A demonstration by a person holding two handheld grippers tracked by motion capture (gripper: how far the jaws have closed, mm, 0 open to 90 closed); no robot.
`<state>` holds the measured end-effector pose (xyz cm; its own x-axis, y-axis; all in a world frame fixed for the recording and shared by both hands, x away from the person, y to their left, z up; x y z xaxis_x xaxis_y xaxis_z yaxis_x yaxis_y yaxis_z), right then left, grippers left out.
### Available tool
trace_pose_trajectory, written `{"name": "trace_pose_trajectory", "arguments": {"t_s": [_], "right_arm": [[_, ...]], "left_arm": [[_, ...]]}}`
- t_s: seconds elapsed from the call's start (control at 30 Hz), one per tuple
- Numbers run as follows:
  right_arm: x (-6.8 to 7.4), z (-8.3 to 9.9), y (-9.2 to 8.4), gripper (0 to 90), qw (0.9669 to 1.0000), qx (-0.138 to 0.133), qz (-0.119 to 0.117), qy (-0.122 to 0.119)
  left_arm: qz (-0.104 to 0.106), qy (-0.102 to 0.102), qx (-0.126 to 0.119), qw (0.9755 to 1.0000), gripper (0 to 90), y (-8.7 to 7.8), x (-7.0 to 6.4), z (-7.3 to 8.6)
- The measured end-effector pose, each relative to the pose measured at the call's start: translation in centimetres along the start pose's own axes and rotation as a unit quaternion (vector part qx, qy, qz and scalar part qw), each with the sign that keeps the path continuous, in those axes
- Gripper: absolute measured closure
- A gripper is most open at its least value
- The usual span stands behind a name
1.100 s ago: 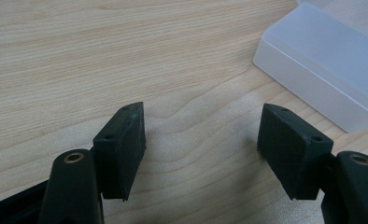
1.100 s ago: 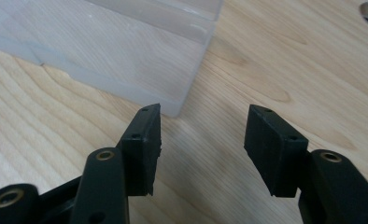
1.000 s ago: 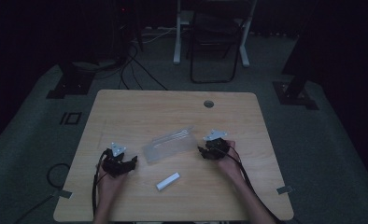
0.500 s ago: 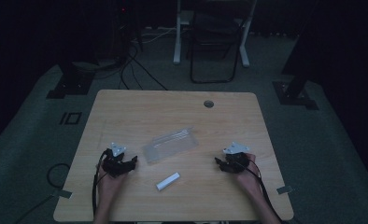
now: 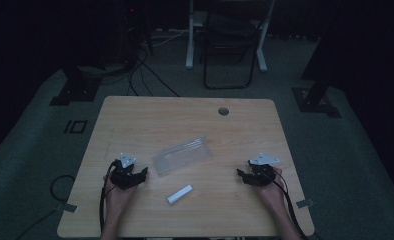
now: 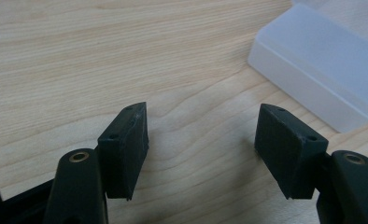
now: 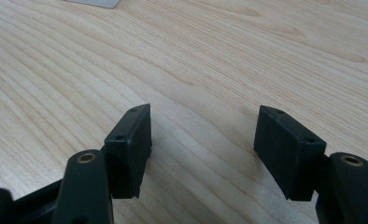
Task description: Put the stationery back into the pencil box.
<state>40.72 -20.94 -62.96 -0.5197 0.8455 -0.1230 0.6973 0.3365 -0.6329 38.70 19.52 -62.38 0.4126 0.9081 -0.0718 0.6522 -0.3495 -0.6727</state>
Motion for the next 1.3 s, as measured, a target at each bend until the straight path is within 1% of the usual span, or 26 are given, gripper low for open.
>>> {"name": "trace_pose_trajectory", "arguments": {"t_s": [0.1, 0.13, 0.27, 0.33, 0.4, 0.47, 0.57, 0.63, 0.73, 0.77, 0.83, 0.87, 0.93, 0.97, 1.0, 1.13, 1.3], "right_arm": [[0.0, 0.0, 0.0, 36.8, 1.0, 0.0, 0.001, 0.001], [0.1, 0.0, 0.0, 36.8, 1.0, -0.001, 0.002, -0.001], [0.1, 0.0, -0.1, 36.8, 1.0, -0.001, 0.003, 0.0], [0.1, 0.0, 0.0, 36.8, 1.0, -0.001, 0.002, -0.001], [0.0, 0.0, 0.0, 36.8, 1.0, 0.0, 0.001, 0.001], [0.0, 0.0, 0.0, 36.1, 1.0, 0.0, -0.001, 0.001], [0.0, 0.1, 0.0, 35.7, 0.9999, 0.004, -0.007, 0.008], [0.0, 0.2, -0.1, 35.6, 0.9999, 0.006, -0.011, 0.01], [0.0, 0.2, -0.1, 35.6, 0.9998, 0.006, -0.013, 0.01], [0.0, 0.2, -0.1, 35.5, 0.9998, 0.007, -0.014, 0.011], [0.0, 0.2, -0.1, 35.3, 0.9998, 0.007, -0.015, 0.011], [0.0, 0.2, -0.1, 35.3, 0.9998, 0.007, -0.015, 0.011], [-0.1, 0.2, 0.0, 34.1, 0.9998, 0.007, -0.015, 0.014], [-0.1, 0.2, 0.0, 34.1, 0.9998, 0.007, -0.015, 0.014], [-0.1, 0.2, 0.0, 34.1, 0.9998, 0.007, -0.015, 0.014], [-0.1, 0.2, 0.0, 33.8, 0.9998, 0.007, -0.016, 0.013], [-0.1, 0.2, 0.0, 33.7, 0.9998, 0.007, -0.016, 0.013]], "left_arm": [[0.018, 0.001, -0.012, 0.9998, 35.6, -0.6, -0.7, -0.4], [0.02, 0.003, -0.014, 0.9997, 35.6, -0.7, -0.9, -0.4], [0.034, 0.017, -0.021, 0.9991, 35.6, -1.3, -2.0, -0.7], [0.047, 0.018, -0.026, 0.9984, 35.6, -1.6, -2.7, -0.8], [0.049, 0.02, -0.031, 0.9981, 36.3, -1.7, -3.0, -1.0], [0.059, 0.021, -0.036, 0.9974, 36.8, -2.1, -3.6, -1.0], [0.071, 0.024, -0.037, 0.9965, 36.8, -2.5, -4.4, -0.9], [0.078, 0.033, -0.035, 0.9958, 36.8, -2.7, -5.1, -0.7], [0.083, 0.044, -0.029, 0.9952, 36.7, -2.8, -5.9, -0.4], [0.087, 0.049, -0.028, 0.9946, 37.0, -2.9, -6.4, -0.3], [0.087, 0.049, -0.028, 0.9946, 38.0, -2.9, -6.4, -0.3], [0.095, 0.054, -0.026, 0.9937, 38.0, -3.0, -6.9, -0.2], [0.101, 0.058, -0.024, 0.993, 47.7, -3.1, -7.4, -0.1], [0.102, 0.059, -0.023, 0.9928, 47.7, -3.2, -7.5, -0.1], [0.11, 0.057, -0.022, 0.992, 51.4, -3.2, -7.8, -0.1], [0.132, 0.066, -0.018, 0.9888, 53.3, -3.4, -9.0, -0.1], [0.148, 0.081, -0.014, 0.9856, 53.7, -3.3, -10.4, -0.3]]}}
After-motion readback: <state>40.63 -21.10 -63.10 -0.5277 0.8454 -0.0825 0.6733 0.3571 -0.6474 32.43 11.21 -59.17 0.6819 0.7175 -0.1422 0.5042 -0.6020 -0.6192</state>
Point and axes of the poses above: each handheld gripper's, and its own axes: y roughly forward along the jaws, z roughly out of its underside, x roughly to its left, the point moved 10 cm from there along y, roughly forward along the jaws, and after that the axes turned 7 degrees about z, right-handed, at the moved point
